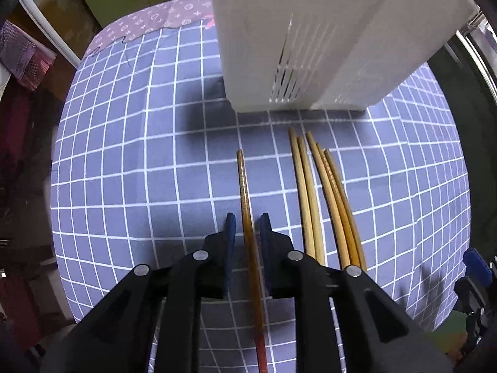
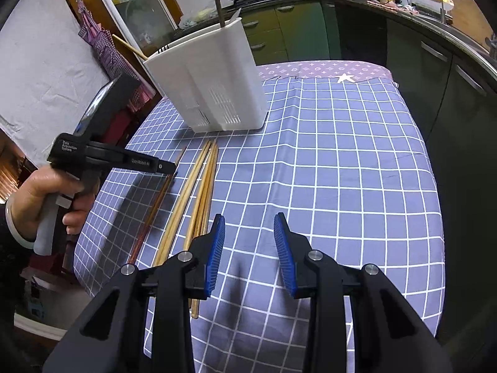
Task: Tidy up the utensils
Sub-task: 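Lift the chopstick upright with the left tool while the right tool reaches toward the remaining chopsticks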
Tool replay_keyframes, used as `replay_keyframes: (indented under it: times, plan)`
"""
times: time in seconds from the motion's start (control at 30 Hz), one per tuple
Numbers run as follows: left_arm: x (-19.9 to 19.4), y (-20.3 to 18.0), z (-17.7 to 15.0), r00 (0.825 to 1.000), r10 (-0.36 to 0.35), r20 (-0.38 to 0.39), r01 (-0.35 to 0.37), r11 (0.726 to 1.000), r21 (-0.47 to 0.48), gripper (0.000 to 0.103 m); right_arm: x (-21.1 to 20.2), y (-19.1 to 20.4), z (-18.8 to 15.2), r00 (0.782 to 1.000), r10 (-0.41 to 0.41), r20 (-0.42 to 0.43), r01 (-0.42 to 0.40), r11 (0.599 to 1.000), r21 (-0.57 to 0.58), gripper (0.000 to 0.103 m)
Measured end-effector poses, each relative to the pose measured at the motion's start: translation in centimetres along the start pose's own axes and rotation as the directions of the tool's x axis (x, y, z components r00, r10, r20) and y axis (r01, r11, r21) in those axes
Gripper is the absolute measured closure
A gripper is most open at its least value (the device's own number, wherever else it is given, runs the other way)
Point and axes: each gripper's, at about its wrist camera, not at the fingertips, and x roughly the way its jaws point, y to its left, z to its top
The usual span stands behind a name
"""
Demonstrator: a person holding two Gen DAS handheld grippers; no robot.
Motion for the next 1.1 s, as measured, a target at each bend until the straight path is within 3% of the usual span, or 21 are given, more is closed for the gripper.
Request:
replay_keyframes:
  times: [0.13, 0.2, 0.3, 0.6, 0.87, 1.1]
  plan:
    - [1.0, -0.9, 0.1, 1.0, 0.024, -0.012, -0.024, 1.0, 0.009, 0.09, 0.4, 0.0, 0.0, 1.0, 0.009, -0.007, -0.009, 1.0, 0.003, 0.07]
    - [1.4, -1.3, -0.1, 1.0, 0.011, -0.017, -0.011, 1.0, 0.014, 0.096, 0.4, -0.1, 0.0, 1.0, 0.012, -0.008, -0.012, 1.0, 0.002, 0.07]
    - [1.4, -1.5, -0.5, 1.0, -0.003, -0.019, 0.003, 1.0, 0.018, 0.097, 0.3, -0.2, 0.1, 1.0, 0.011, -0.003, -0.011, 1.0, 0.005, 0.07]
    - [-4.3, -0.7, -2.3, 0.992, -0.032, 0.123, 0.026, 0.999, 0.048, 0.097, 0.0, 0.2, 0.5, 1.0, 0.003, -0.003, -0.003, 1.0, -0.007, 0.068]
    - [-11.1, 1.4, -5.8, 0.951, -0.103, 0.292, 0.085, 0.994, 0.075, 0.097, 1.2, 1.7, 1.6, 0.999, -0.002, -0.032, 0.001, 0.999, -0.049, 0.068]
    - [-13.8, 2.8, -8.6, 0.913, -0.13, 0.386, 0.101, 0.99, 0.095, 0.097, 5.1, 3.0, 3.7, 0.989, -0.1, -0.108, 0.085, 0.988, -0.131, 0.068]
